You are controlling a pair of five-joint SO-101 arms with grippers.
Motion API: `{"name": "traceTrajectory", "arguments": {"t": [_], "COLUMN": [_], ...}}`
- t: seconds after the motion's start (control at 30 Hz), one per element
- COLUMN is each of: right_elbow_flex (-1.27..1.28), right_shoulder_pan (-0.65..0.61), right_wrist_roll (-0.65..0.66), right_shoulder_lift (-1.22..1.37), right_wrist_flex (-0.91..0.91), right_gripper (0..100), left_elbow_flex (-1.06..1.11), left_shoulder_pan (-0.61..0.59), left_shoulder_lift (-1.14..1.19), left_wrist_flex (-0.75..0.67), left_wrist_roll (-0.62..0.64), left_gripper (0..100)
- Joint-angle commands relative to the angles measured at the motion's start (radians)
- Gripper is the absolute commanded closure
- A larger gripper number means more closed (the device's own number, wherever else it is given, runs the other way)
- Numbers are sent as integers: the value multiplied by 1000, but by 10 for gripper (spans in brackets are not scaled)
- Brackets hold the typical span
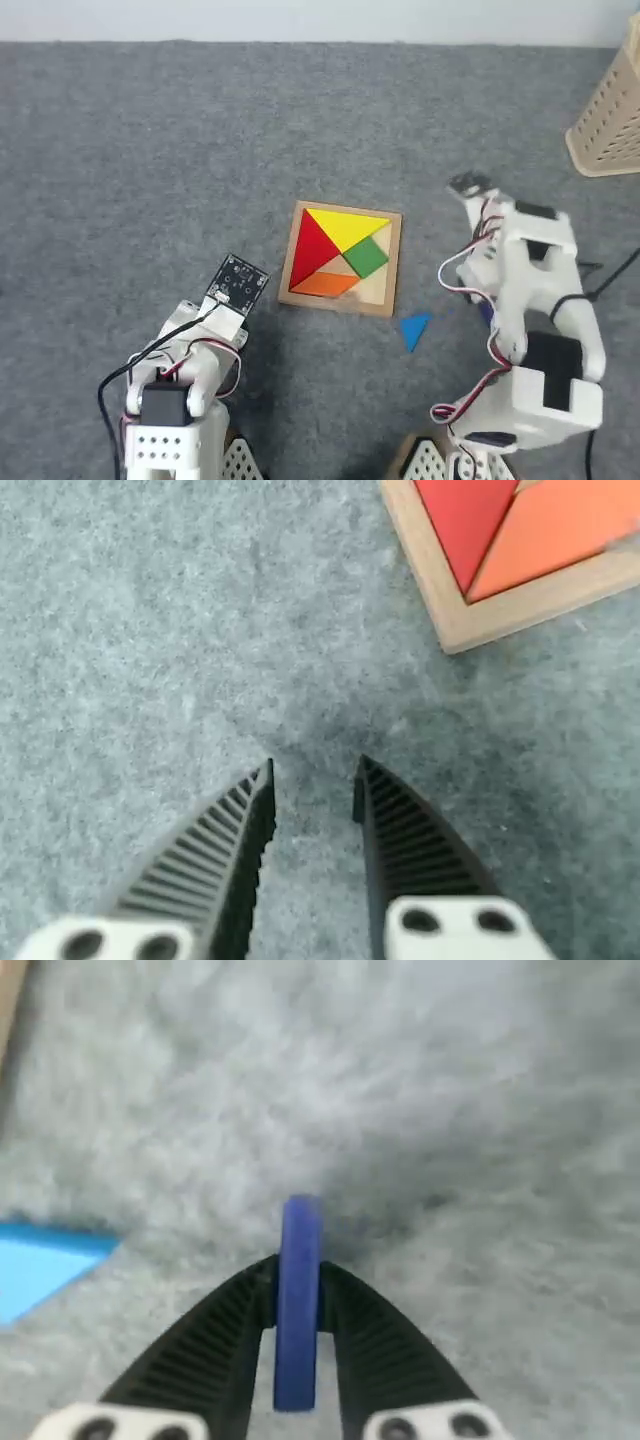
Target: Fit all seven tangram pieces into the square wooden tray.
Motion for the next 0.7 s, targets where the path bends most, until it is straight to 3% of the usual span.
{"name": "traceTrajectory", "arguments": {"t": [0.0,0.17,0.33,0.5,0.67], "right_elbow_flex": [-187,-351,-382,-388,-460], "right_shoulder_pan": [-68,-255,-470,-590,-601], "right_wrist_roll": [-103,-338,-520,-578,-586], "right_shoulder_lift": [-7,1,4,48,168], "right_wrist_flex": [113,211,156,62,48], "right_gripper": [993,993,993,993,993], "left_elbow_flex": [-13,-13,-13,-13,-13], "left_shoulder_pan": [-6,-6,-6,-6,-6], "left_shoulder_lift": [-21,-21,-21,-21,-21], "left_wrist_flex": [0,0,0,0,0], "left_wrist_roll": [8,8,8,8,8], "left_gripper": [878,878,878,878,878]}}
